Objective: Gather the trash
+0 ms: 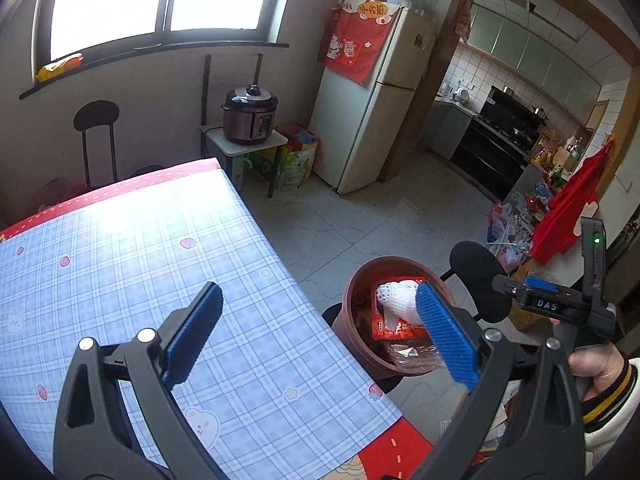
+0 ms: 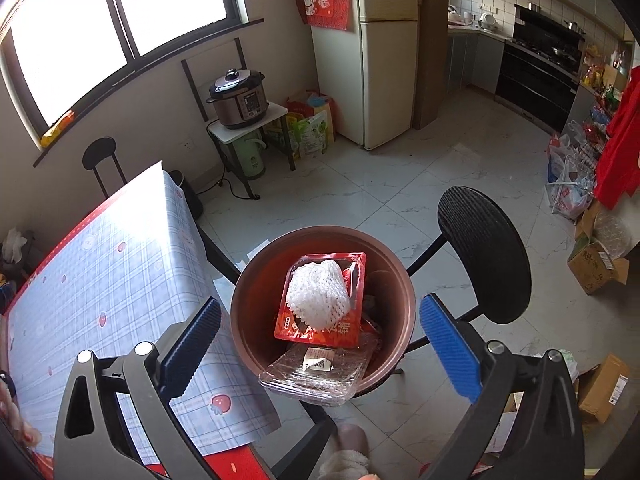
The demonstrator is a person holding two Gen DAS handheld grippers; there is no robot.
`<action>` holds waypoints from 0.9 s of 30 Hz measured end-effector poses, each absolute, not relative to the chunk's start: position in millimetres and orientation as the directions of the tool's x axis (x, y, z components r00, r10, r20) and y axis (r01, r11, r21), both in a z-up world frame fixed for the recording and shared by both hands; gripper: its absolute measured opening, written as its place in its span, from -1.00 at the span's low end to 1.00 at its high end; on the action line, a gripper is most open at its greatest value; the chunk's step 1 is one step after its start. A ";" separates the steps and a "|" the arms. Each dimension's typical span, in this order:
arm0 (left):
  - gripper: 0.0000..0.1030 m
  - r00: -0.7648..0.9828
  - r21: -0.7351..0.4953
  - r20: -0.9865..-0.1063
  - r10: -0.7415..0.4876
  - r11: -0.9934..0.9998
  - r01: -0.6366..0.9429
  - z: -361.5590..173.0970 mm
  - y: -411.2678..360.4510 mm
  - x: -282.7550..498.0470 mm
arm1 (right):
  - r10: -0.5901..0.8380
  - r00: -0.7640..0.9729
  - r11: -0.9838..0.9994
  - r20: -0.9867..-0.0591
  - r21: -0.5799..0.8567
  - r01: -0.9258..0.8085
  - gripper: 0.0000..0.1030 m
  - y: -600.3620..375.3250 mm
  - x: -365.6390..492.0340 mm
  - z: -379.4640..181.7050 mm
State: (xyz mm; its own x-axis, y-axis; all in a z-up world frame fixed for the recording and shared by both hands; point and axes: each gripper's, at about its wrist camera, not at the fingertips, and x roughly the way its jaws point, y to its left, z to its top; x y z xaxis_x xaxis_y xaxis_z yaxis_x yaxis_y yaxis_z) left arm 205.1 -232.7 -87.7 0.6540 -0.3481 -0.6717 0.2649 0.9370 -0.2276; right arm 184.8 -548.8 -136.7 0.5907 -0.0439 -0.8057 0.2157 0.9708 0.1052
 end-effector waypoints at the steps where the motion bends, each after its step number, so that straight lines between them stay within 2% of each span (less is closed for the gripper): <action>1: 0.86 0.660 -0.221 -0.664 -0.351 0.936 0.275 -83.8 -232.7 203.5 | -0.057 0.600 0.970 -0.798 0.097 0.221 0.89 -546.3 178.7 -129.0; 10: 0.89 0.711 -0.075 -0.617 -0.336 0.925 0.373 -46.5 -244.3 181.6 | -0.134 0.652 0.948 -0.746 0.095 0.304 0.89 -540.2 125.0 -74.3; 17: 0.89 0.711 -0.070 -0.574 -0.407 0.889 0.453 -21.5 -242.5 156.1 | -0.267 0.697 0.931 -0.665 0.010 0.366 0.89 -515.5 77.0 -41.6; 23: 0.89 0.742 -0.083 -0.527 -0.414 0.894 0.440 -5.0 -233.5 143.9 | -0.273 0.746 0.934 -0.607 0.019 0.357 0.89 -489.1 47.0 -27.7; 27: 0.89 0.737 -0.094 -0.525 -0.426 0.889 0.447 -1.5 -231.0 140.0 | -0.294 0.782 0.938 -0.549 -0.010 0.345 0.89 -472.6 38.3 -17.7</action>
